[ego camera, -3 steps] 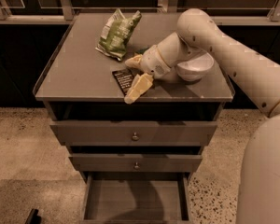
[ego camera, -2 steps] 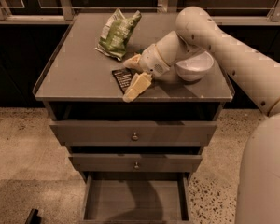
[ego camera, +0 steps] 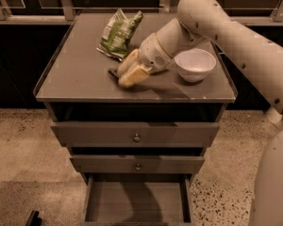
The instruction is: Place rxbar chocolate into bottom drawer
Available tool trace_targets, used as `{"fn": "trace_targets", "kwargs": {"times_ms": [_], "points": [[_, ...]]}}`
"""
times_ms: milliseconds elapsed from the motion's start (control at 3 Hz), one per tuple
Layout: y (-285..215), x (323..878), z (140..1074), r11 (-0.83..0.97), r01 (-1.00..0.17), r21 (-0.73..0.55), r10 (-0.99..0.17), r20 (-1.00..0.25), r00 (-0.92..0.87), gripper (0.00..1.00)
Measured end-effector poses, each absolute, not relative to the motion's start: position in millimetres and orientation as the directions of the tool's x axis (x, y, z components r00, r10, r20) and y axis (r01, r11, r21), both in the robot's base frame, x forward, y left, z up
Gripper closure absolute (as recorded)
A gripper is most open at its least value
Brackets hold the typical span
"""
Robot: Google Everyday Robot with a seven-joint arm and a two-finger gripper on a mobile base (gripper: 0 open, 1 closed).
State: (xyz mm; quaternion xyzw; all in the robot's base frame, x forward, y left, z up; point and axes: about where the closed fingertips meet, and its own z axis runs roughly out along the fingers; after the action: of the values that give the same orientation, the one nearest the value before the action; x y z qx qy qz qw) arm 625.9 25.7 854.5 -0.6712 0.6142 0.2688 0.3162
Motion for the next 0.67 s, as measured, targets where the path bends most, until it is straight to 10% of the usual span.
{"fn": "trace_targets", "kwargs": {"times_ms": [667], "points": [[26.0, 625.5, 855.3, -0.046, -0.994, -0.096, -0.655, -0.749, 0.102, 1.00]]}}
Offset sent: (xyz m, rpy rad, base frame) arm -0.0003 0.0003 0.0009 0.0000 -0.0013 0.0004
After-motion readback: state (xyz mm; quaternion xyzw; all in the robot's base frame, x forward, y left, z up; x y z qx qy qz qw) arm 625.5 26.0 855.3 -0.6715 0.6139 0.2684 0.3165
